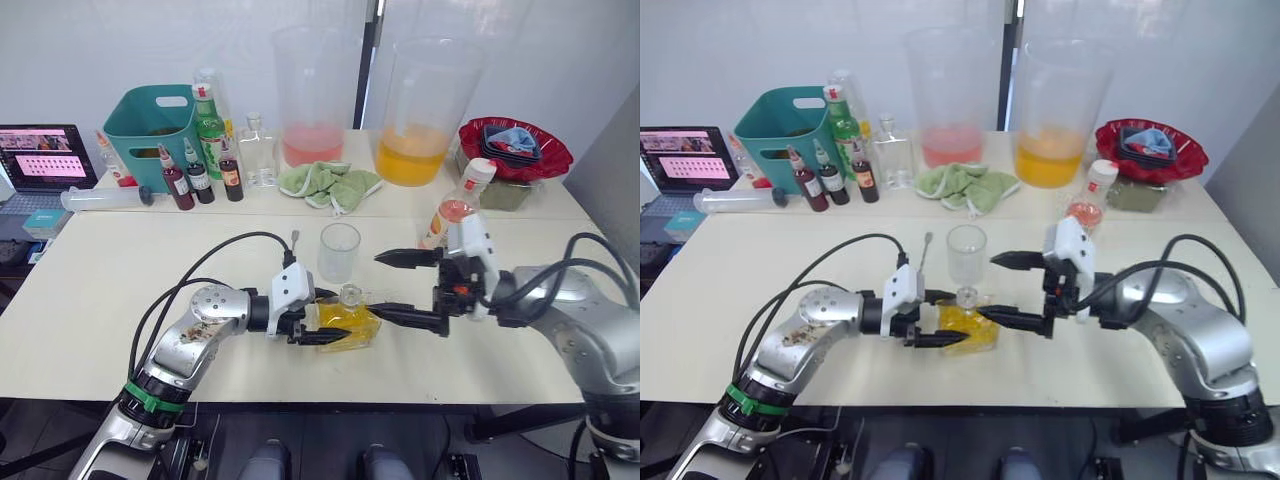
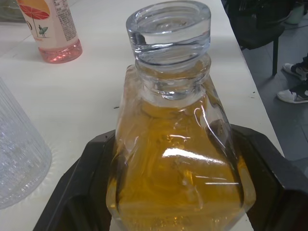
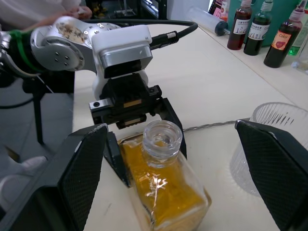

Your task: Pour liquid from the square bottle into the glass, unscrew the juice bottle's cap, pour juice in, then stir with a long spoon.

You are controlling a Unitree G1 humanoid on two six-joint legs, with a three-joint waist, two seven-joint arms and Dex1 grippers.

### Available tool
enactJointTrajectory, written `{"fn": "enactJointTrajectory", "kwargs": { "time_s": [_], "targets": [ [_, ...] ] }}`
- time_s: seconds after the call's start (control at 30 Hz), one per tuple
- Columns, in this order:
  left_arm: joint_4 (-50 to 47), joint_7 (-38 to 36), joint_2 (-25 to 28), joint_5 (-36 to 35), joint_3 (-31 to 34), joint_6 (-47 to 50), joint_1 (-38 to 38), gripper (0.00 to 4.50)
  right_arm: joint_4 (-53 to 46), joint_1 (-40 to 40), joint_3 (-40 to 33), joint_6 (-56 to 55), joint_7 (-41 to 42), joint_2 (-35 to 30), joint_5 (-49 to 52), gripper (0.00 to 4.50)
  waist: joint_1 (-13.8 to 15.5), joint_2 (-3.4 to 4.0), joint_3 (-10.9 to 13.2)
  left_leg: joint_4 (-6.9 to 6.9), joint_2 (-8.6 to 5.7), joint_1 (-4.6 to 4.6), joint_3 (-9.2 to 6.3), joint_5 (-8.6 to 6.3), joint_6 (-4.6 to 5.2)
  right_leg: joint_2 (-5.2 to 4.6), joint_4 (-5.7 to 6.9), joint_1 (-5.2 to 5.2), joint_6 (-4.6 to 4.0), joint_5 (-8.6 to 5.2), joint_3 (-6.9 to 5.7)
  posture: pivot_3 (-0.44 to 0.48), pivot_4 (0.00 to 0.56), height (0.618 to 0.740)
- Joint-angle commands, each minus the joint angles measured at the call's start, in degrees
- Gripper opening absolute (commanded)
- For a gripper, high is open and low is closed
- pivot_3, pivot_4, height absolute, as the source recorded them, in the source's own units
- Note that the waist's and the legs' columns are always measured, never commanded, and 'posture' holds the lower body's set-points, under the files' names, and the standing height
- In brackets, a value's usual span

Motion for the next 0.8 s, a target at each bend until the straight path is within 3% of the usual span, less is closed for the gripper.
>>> {"fn": "enactJointTrajectory", "kwargs": {
  "time_s": [0.03,0.33,0.67,0.7,0.8],
  "targets": [
    [-0.25,-0.81,0.37,0.15,-0.5,0.15,-0.79,2.77,-0.76,-1.3,1.98,-3.06,-2.03,2.13,-3.34,4.5,-0.05,0.0,0.0,0.0,0.0,0.0,0.0,0.0,0.0,0.0,0.0,0.0,0.0,0.0,0.01,0.0,0.15,0.74],
    [-0.13,-1.26,0.74,0.61,-0.77,-0.23,-1.05,2.77,-0.92,-1.14,5.38,-2.3,-2.37,4.77,-4.98,4.5,-0.12,0.0,0.0,0.0,0.0,0.01,-0.02,0.0,0.0,0.01,0.03,0.0,0.0,0.0,0.0,0.0,0.15,0.74],
    [0.56,-1.16,0.71,1.72,-1.3,-0.45,-1.03,2.77,0.07,-1.82,6.58,2.15,-3.09,6.29,-4.19,1.28,-0.08,0.01,0.0,0.0,-0.01,0.02,-0.03,0.0,0.0,0.0,0.03,0.01,0.0,0.0,0.0,0.0,0.15,0.74],
    [0.63,-1.19,0.72,1.72,-1.27,-0.47,-1.04,2.77,0.06,-1.84,6.64,2.21,-3.04,6.35,-4.18,1.06,-0.08,0.01,0.0,0.0,-0.01,0.02,-0.03,0.0,0.0,0.0,0.03,0.01,0.0,0.0,0.0,0.0,0.15,0.74],
    [0.82,-1.26,0.74,1.75,-1.16,-0.55,-1.09,2.77,-0.02,-1.98,6.5,2.26,-2.94,6.67,-3.77,1.06,-0.08,0.01,0.0,0.0,-0.01,0.03,-0.03,0.0,0.0,0.0,0.04,0.02,0.0,0.0,0.0,0.0,0.15,0.74]
  ]
}}
